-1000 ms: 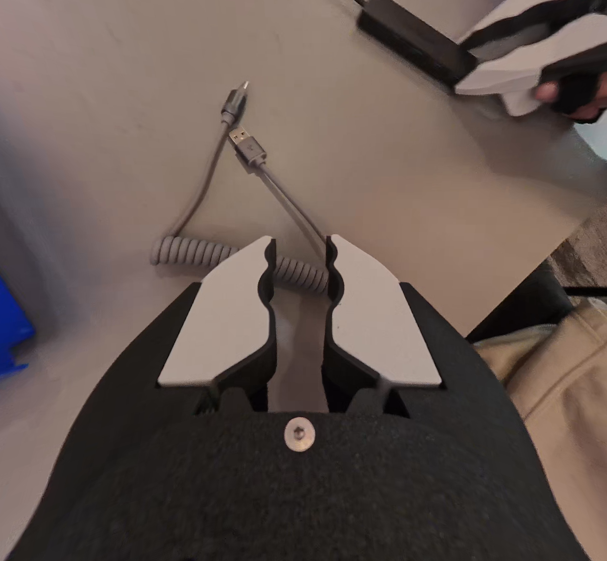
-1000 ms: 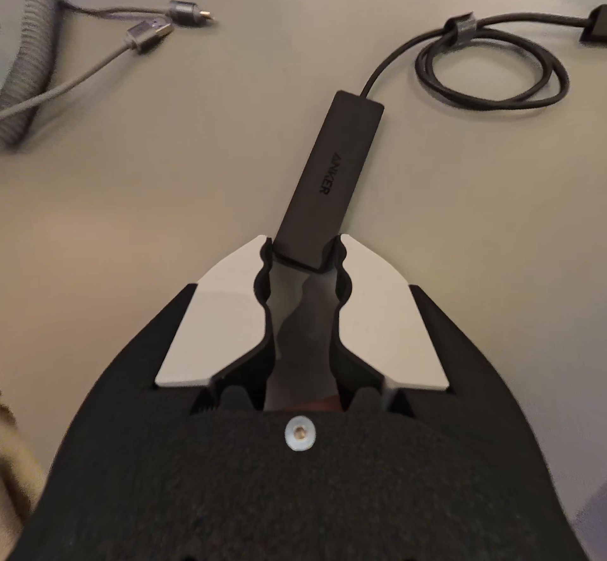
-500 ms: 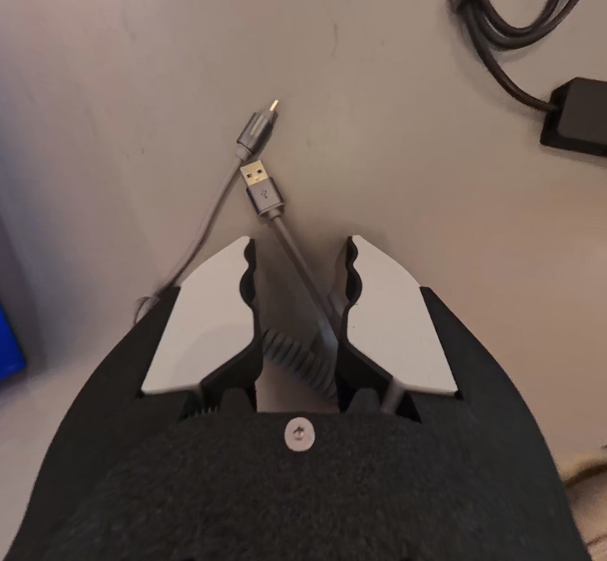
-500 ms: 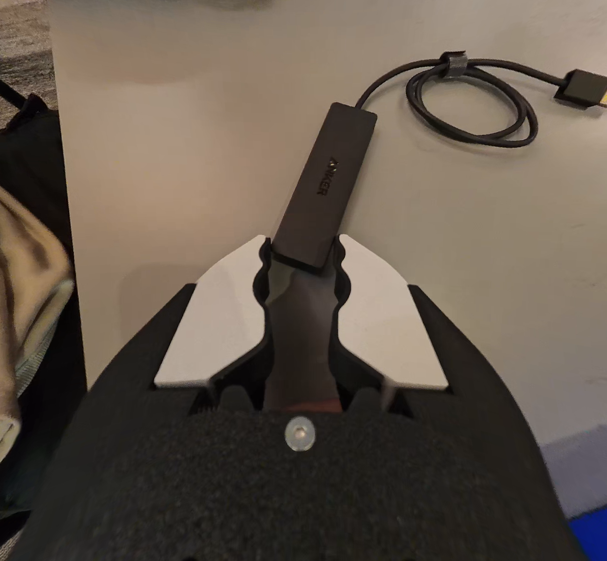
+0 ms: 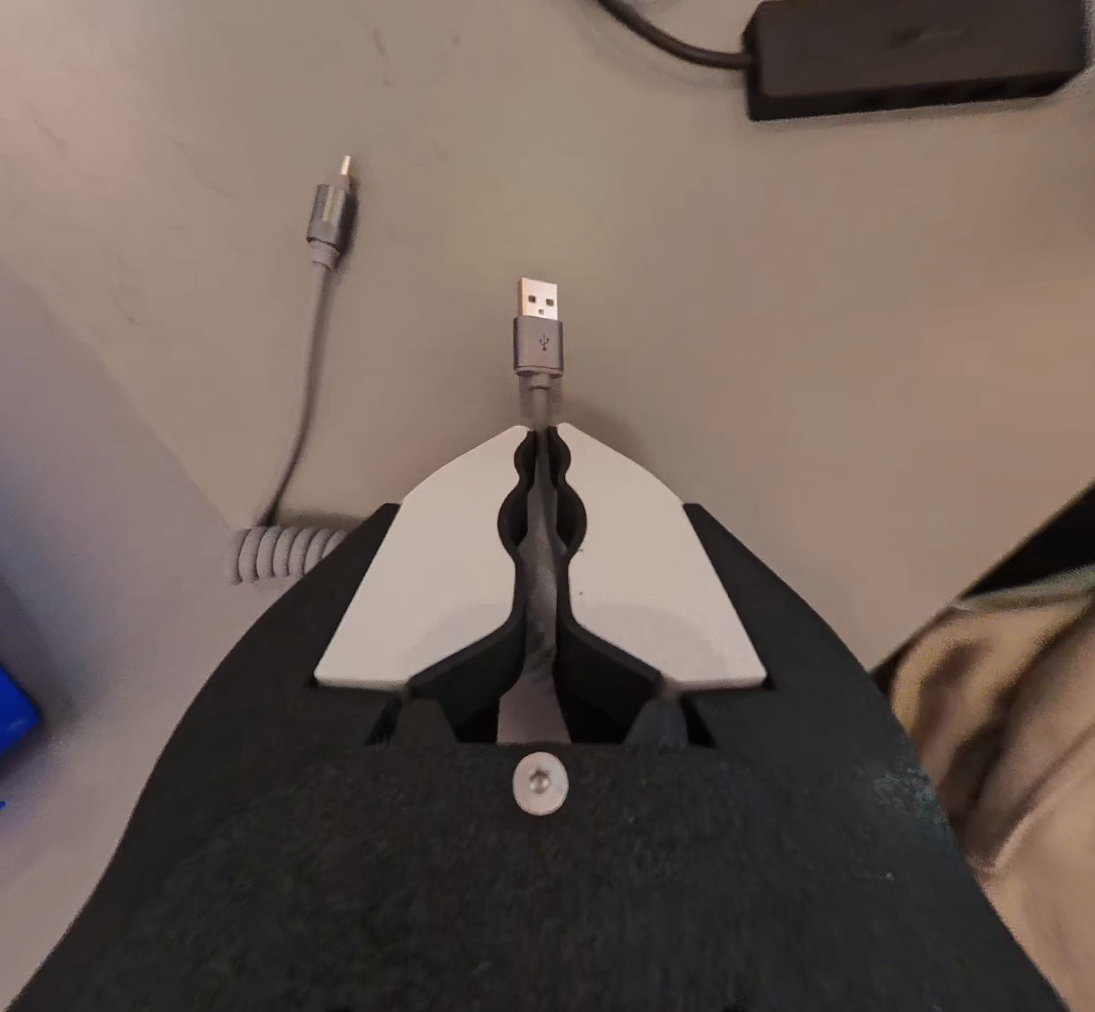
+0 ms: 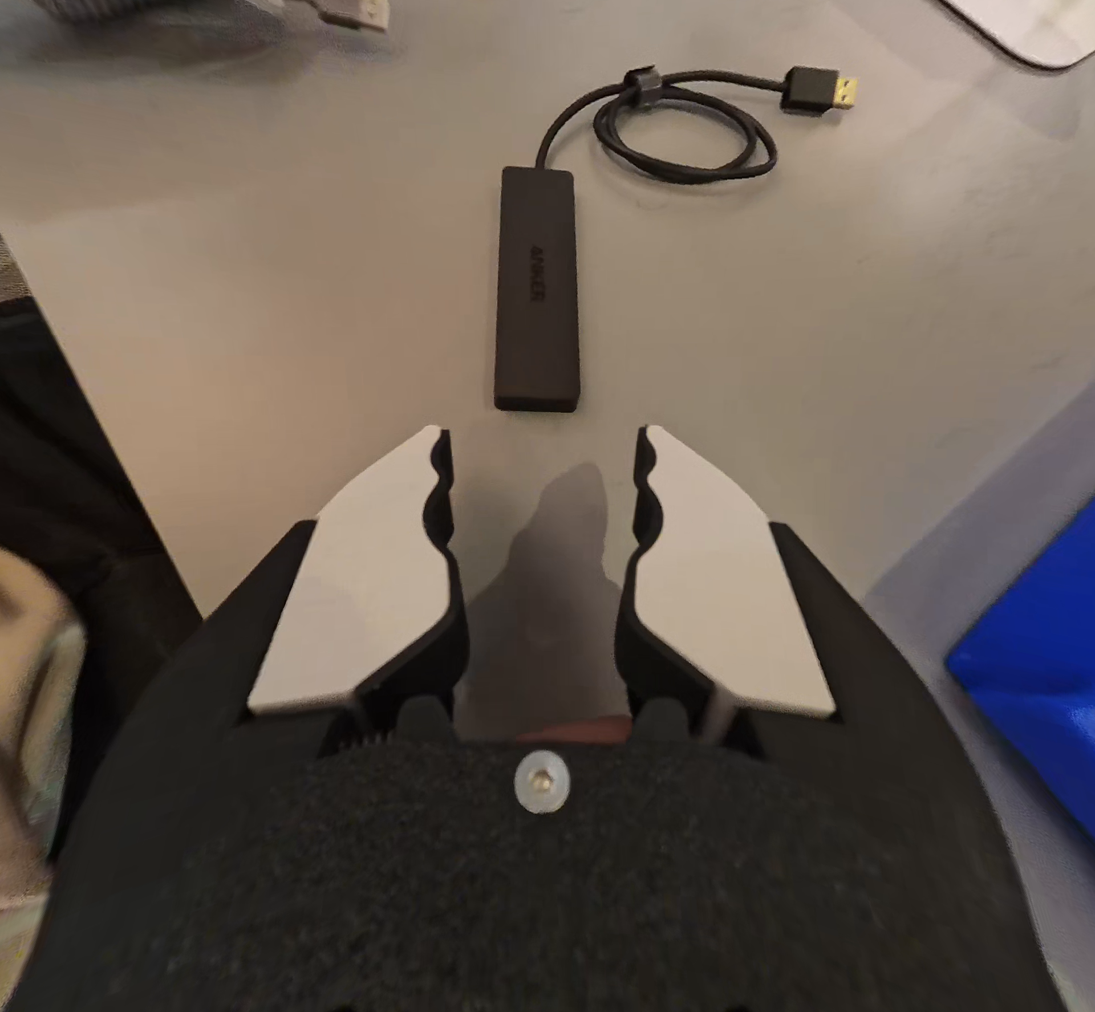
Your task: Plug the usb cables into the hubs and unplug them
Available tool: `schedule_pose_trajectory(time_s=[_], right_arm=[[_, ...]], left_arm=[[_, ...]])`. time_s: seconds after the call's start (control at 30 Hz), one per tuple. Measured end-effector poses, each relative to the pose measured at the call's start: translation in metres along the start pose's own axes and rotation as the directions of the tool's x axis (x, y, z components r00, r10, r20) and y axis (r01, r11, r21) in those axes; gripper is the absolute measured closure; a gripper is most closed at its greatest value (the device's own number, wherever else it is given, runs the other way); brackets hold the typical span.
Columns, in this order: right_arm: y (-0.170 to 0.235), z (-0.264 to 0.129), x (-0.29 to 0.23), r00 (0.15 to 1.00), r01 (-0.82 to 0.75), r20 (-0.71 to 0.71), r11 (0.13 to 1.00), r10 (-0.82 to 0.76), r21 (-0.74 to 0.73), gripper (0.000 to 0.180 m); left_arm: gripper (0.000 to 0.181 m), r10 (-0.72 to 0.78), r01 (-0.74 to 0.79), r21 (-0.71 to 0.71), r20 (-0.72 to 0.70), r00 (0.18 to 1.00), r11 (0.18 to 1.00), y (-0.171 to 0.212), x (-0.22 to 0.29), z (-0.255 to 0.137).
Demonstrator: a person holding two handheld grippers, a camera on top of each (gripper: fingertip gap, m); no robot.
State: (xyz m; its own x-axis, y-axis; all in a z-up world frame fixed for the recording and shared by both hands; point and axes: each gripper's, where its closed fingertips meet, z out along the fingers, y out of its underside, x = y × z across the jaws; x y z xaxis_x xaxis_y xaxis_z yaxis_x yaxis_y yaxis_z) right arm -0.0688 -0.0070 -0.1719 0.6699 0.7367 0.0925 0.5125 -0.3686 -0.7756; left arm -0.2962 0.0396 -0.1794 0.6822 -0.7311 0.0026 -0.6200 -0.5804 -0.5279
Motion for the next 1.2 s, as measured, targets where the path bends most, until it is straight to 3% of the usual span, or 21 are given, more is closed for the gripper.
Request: schedule_pose_trajectory(time_s=[0.23, 0.47, 0.6, 0.73, 1.0, 1.2], right_arm=[[-0.006, 0.015, -0.002, 0.998, 0.040, -0.037, 0.999, -0.041, -0.019, 0.122], [-0.002, 0.028, -0.001, 0.999, 0.046, -0.010, 0.995, -0.047, -0.088, 0.124], [-0.003, 0.034, -0.008, 0.999, 0.049, 0.028, 0.993, -0.046, -0.109, 0.147], [-0.011, 0.043, -0.013, 0.999, 0.040, 0.022, 0.993, -0.037, -0.110, 0.148], [-0.048, 0.078, -0.052, 0.986, -0.128, 0.092, 0.987, 0.137, -0.094, 0.148], [-0.052, 0.068, -0.048, 0.993, -0.111, 0.042, 0.992, 0.114, -0.063, 0.135]], left_arm=[[0.177, 0.019, -0.013, 0.096, -0.064, 0.998, 0.995, -0.014, 0.014, -0.047], [0.177, 0.076, -0.063, 0.109, -0.124, 0.989, 0.992, -0.005, 0.035, -0.061], [0.177, 0.066, -0.047, 0.126, -0.151, 0.986, 0.991, -0.006, 0.035, -0.065], [0.177, 0.065, -0.045, 0.131, -0.152, 0.986, 0.990, -0.004, 0.033, -0.068], [0.177, 0.026, -0.008, 0.117, -0.150, 0.988, 0.993, 0.007, 0.021, -0.064], [0.177, 0.002, 0.009, 0.094, -0.124, 0.992, 0.996, 0.016, 0.009, -0.057]])
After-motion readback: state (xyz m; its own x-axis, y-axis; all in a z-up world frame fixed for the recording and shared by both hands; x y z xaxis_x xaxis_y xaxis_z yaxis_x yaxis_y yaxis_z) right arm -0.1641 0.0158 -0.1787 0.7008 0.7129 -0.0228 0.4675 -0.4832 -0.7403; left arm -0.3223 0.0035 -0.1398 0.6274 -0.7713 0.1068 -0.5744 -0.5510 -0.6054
